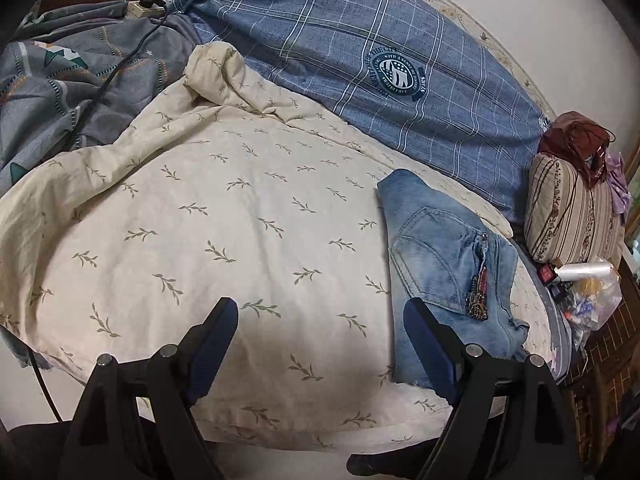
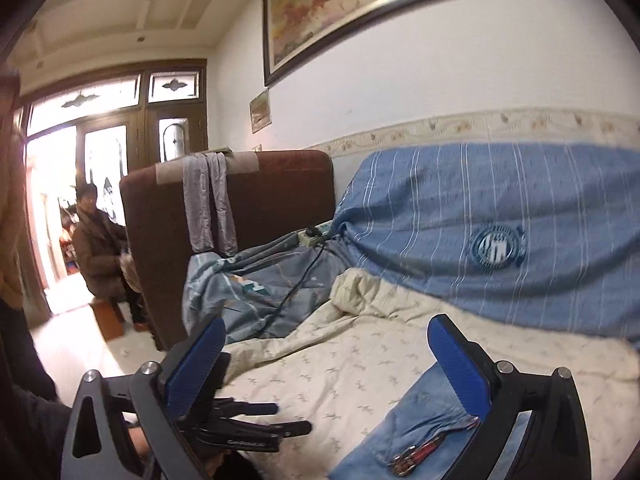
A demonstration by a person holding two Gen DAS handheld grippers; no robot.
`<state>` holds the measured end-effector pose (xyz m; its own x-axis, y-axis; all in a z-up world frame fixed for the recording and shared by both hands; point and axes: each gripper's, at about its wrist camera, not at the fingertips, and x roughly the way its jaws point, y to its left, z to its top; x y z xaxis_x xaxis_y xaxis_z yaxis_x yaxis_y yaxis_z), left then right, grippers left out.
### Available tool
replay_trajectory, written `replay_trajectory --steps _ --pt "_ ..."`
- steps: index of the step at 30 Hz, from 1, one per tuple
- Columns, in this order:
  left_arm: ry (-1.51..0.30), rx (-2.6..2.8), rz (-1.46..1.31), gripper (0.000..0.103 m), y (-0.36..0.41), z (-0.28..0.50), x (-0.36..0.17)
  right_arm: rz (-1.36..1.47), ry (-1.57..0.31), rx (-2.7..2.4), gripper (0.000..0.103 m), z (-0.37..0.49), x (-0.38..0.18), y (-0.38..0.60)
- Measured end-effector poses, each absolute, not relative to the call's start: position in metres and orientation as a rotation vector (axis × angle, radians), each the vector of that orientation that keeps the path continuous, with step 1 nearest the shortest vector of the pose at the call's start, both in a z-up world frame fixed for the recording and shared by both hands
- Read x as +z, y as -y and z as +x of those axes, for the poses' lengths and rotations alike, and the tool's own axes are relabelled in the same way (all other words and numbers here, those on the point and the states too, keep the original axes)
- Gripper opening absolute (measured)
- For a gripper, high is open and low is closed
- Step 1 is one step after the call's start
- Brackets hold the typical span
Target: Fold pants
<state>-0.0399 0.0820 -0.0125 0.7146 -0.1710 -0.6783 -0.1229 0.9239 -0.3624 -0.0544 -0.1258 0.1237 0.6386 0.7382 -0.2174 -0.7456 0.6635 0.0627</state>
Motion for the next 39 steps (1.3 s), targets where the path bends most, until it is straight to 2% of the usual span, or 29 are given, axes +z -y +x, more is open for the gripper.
replay_trajectory --steps 7,13,18,25,28,32,36,39 --pt "-0.773 -0.026 -0.403 0.085 -0.082 -0.04 -0.013 -0.234 -0.049 0.718 0.102 -0.09 0.129 0.109" --pt "-0.775 -0.034 -0.395 0.085 -0.078 -0.037 -0.013 -0.265 -0.067 0.71 0.103 -0.091 0.121 0.112" --pt "-0.789 -0.079 -0.418 0.085 -0.072 -0.032 -0.012 -0.055 -0.329 0.666 0.103 -0.042 0.082 0.168" --pt "-0.867 -0.149 -0.428 0.086 -0.052 0.007 -0.01 0.515 -0.79 0.566 0.103 0.048 -0.009 0.278" --pt "-0.862 -0.089 -0.334 0.086 -0.04 0.018 -0.003 0.635 -0.822 0.544 0.103 0.057 -0.023 0.298" --pt "-0.827 0.034 -0.135 0.086 -0.016 0.022 0.012 0.484 -0.767 0.495 0.103 0.046 -0.009 0.286" --pt "-0.823 0.046 -0.097 0.086 -0.001 0.023 0.021 0.273 -0.72 0.49 0.103 0.034 0.007 0.243" --pt "-0.803 0.05 -0.056 0.086 0.007 0.02 0.025 0.161 -0.75 0.499 0.103 0.034 0.0 0.214"
